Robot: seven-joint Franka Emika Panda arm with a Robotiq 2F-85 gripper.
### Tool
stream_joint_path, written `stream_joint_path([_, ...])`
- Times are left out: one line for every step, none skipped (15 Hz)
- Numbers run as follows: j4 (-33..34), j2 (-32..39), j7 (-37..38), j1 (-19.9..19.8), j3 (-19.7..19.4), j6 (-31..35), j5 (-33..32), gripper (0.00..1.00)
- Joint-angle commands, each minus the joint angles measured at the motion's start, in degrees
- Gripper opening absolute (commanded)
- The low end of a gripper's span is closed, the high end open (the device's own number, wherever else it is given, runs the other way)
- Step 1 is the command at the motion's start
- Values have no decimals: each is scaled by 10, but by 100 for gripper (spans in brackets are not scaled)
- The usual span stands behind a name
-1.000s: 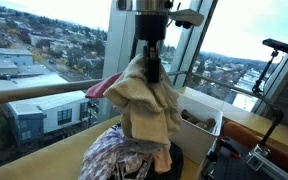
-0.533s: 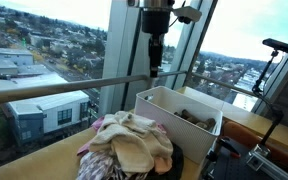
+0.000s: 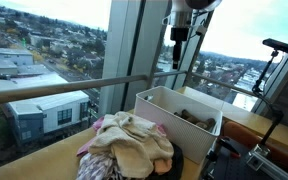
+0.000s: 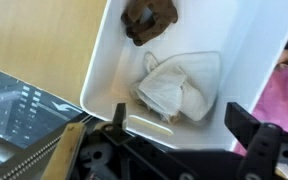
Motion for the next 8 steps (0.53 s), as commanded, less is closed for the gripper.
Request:
stream_joint_path([-17, 30, -19, -35, -9, 63, 46, 100])
stream_joint_path([-27, 33, -11, -40, -9, 90, 55, 100])
stream_joint_path([-41, 34, -2, -43, -8, 123, 61, 100])
stream_joint_path([-58, 28, 8, -43, -7, 163, 65, 100])
stream_joint_path([-74, 25, 16, -42, -7, 201, 69, 100])
stream_joint_path([-93, 21, 31, -38, -8, 245, 68, 100])
stream_joint_path([-111, 21, 47, -32, -11, 291, 64, 100])
stream_joint_path([-128, 27, 65, -23, -16, 336, 53, 100])
